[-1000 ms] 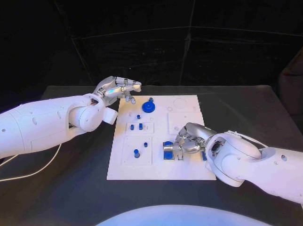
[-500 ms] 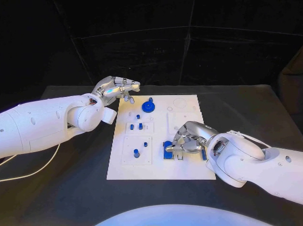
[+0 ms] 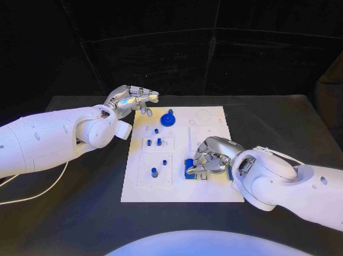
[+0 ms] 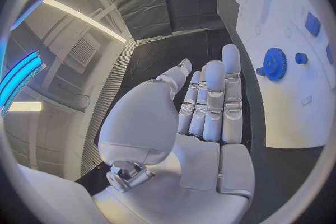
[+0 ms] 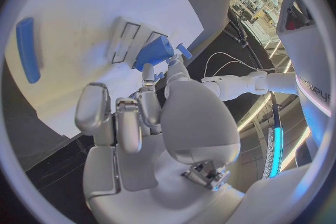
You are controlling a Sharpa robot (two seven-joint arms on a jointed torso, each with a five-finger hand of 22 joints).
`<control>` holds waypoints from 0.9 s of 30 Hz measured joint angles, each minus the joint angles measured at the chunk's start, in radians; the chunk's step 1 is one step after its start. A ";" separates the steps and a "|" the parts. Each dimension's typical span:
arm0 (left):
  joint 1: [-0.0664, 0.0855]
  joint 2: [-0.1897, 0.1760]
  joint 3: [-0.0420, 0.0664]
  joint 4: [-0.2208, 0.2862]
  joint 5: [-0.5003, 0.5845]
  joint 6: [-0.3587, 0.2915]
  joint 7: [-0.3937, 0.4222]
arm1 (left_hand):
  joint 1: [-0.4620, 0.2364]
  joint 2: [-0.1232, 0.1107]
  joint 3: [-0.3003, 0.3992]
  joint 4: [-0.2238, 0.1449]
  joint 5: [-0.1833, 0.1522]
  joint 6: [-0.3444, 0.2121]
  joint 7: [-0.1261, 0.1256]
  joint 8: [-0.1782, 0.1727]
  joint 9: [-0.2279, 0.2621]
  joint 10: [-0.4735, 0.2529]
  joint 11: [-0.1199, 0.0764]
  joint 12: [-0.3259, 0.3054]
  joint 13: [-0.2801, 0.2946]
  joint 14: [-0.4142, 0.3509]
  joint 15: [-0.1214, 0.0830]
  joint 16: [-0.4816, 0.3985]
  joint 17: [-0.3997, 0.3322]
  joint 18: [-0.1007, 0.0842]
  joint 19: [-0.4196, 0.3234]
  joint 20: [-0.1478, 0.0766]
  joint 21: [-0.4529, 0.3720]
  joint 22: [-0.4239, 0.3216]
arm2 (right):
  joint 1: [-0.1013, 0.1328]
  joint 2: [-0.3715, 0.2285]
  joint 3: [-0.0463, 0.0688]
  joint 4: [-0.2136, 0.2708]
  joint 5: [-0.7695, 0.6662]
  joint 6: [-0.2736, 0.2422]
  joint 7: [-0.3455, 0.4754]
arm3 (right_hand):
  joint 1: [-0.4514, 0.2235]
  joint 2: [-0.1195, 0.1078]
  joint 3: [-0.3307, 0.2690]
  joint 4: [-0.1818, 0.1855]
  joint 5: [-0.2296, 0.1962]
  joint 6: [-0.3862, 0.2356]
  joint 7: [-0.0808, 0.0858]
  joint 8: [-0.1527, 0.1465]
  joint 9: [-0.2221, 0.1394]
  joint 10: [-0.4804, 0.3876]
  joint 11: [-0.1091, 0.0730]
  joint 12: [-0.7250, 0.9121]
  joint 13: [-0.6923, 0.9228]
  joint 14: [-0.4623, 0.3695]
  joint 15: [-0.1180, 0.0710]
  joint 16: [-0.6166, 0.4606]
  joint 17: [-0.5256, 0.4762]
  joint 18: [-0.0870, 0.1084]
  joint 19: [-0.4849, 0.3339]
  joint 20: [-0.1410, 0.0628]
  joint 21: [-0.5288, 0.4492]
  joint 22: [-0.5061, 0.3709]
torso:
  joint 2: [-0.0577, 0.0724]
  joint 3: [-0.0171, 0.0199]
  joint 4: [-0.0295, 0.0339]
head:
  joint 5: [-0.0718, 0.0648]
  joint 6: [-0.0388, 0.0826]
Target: Assemble the parts on the task board
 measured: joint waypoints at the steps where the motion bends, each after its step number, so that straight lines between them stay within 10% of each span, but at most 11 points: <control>1: 0.000 0.000 0.000 0.000 0.000 0.000 0.000 | 0.000 0.000 0.000 0.000 0.000 0.000 0.000 0.000 0.000 0.000 0.000 0.000 0.000 0.000 0.000 0.000 0.000 0.000 0.000 0.000 0.000 0.000 | 0.000 0.001 0.000 0.000 -0.004 0.003 -0.002 | 0.001 0.001 -0.001 -0.005 0.000 0.001 -0.001 0.002 0.002 0.002 -0.002 0.000 0.000 0.000 0.000 0.000 0.000 0.000 0.000 0.000 0.000 0.001 | 0.000 -0.0002 0.0000 | 0.000 -0.001; 21: 0.000 -0.006 0.000 0.001 0.000 0.000 -0.001 | 0.000 0.000 0.000 0.000 0.000 0.000 0.000 0.000 0.000 0.000 0.000 0.000 0.000 0.000 0.000 0.000 0.000 0.000 0.000 0.000 0.000 0.000 | 0.000 -0.018 0.000 0.001 -0.059 0.072 -0.019 | 0.048 0.033 -0.009 -0.041 -0.003 0.009 -0.008 0.020 0.018 0.007 -0.007 0.015 0.004 0.000 -0.007 0.000 0.000 0.000 0.007 -0.007 0.000 0.006 | -0.001 0.0005 -0.0016 | 0.001 -0.006; 27: 0.000 -0.006 0.000 0.000 0.000 0.001 -0.001 | 0.000 0.000 0.000 0.000 0.000 0.000 0.000 0.000 0.000 0.000 0.000 0.000 0.000 0.000 0.000 0.000 0.000 0.000 0.000 0.000 0.000 0.000 | 0.000 -0.052 0.000 0.016 -0.044 0.047 0.007 | 0.023 0.038 -0.038 -0.022 0.020 -0.045 0.014 -0.009 0.012 0.007 -0.006 0.009 0.004 0.000 -0.007 0.000 0.000 0.000 0.005 -0.005 0.000 -0.007 | -0.001 0.0005 -0.0017 | -0.001 -0.004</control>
